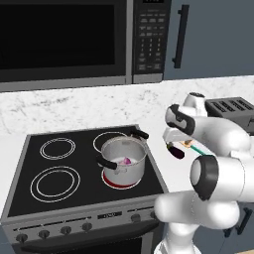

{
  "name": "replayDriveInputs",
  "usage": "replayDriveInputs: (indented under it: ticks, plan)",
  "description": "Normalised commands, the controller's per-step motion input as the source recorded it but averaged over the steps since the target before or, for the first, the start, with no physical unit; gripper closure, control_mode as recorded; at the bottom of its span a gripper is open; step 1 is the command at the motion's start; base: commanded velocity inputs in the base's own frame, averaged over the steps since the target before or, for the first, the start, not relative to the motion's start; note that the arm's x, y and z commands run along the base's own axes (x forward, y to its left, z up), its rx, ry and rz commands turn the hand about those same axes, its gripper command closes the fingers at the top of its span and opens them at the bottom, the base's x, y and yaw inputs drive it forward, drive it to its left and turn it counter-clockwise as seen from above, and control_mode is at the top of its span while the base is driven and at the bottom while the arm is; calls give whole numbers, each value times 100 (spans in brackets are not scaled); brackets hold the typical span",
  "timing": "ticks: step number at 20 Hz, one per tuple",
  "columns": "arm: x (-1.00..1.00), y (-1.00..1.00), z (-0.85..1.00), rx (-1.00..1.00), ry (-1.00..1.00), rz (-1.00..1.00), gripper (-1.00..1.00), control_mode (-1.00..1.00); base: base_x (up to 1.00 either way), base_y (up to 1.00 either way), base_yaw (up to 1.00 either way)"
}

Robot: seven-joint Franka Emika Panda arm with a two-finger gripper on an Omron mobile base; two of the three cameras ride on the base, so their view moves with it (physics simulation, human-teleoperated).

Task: Put the onion and eggplant in the pot. Retrieve the spatula and lightly stir the vegetables in the pot.

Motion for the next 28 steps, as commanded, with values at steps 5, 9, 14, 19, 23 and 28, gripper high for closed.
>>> replayDriveInputs:
  ticks: [5,9,14,19,23,28]
  plan:
    - [20,-55,-44,1,-1,23,-100,-100,0,0,0]
    - [34,-4,-37,0,0,20,-100,-100,0,0,0]
    - [42,0,-39,0,0,16,-100,-100,0,0,0]
    - [29,-11,-41,0,0,11,-100,-100,0,0,0]
    - [20,-1,-27,0,0,6,-100,-100,0,0,0]
    - [2,0,-9,-1,0,3,100,-100,0,0,0]
